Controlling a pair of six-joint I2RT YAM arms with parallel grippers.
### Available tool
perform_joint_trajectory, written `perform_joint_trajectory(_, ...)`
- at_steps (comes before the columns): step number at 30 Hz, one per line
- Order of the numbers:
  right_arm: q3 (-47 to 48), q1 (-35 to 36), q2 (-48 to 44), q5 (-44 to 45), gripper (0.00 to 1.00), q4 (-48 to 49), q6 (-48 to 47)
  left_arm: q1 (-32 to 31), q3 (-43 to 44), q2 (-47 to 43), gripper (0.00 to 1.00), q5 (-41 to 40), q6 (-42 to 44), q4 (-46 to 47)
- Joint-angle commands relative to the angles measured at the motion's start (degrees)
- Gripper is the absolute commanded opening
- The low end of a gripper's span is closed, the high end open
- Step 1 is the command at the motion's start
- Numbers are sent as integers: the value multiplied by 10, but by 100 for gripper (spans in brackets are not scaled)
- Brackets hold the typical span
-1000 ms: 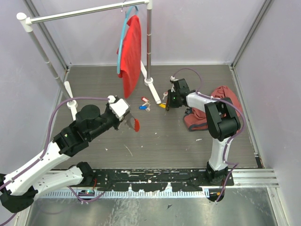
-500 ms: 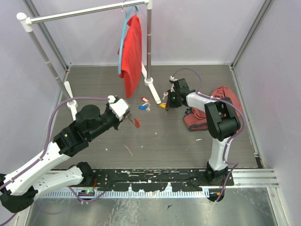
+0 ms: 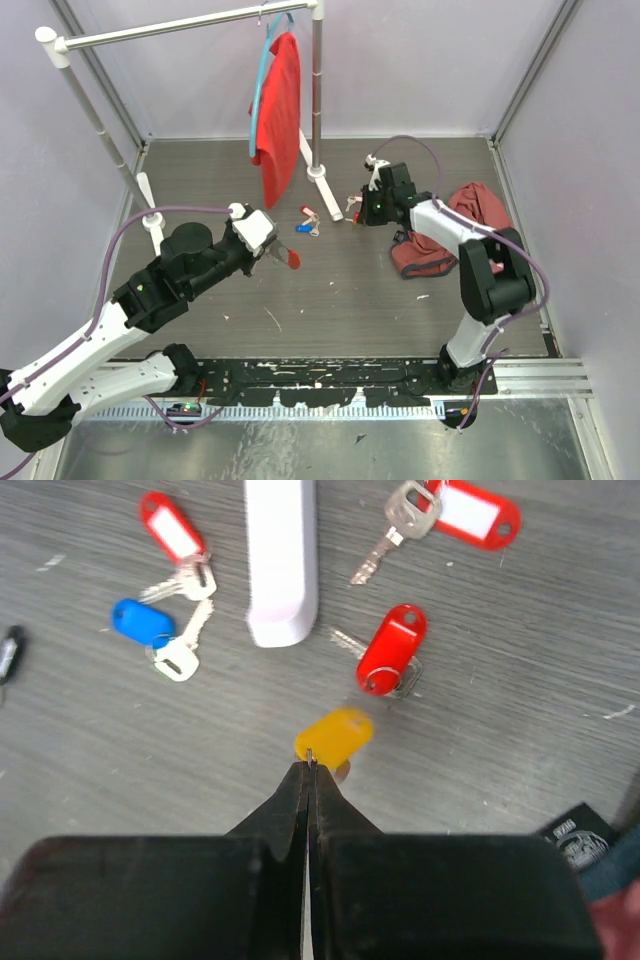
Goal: Put the keys on the keyring
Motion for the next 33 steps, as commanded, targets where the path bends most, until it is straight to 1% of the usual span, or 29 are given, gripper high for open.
perform_joint_trajectory(1, -19, -1, -104, -26, 1, 1, -25, 3, -2, -11, 0, 18, -8, 29)
perform_joint_trajectory(8, -57, -1, -251, -65, 1, -22, -49, 3, 6, -11, 0, 43, -18, 30)
perform_joint_trajectory(11, -64, -1, -315, -107, 1, -38, -66, 3, 23, -5, 0, 71, -23, 22)
perform_joint_trajectory(15, -49, -1, -386, -175, 1, -89, -102, 3, 58, 10, 0, 121, -36, 7)
perform_joint_trajectory(19, -22, 0, -453, -194, 1, -158, -147, -3, 89, 27, 0, 145, -49, 4)
perform_joint_trajectory(22, -1, -1, -496, -205, 1, -205, -178, -29, 116, 48, 0, 122, -42, 4)
perform_joint_trajectory(27, 28, 0, -562, -194, 1, -229, -184, -118, 154, 96, 0, 63, -6, 14)
perform_joint_trajectory(31, 78, -1, -585, -192, 1, -270, -207, -151, 191, 139, 0, 61, 4, 22)
perform_joint_trajectory(33, 100, -1, -592, -211, 1, -283, -213, -164, 212, 157, 0, 61, 14, 22)
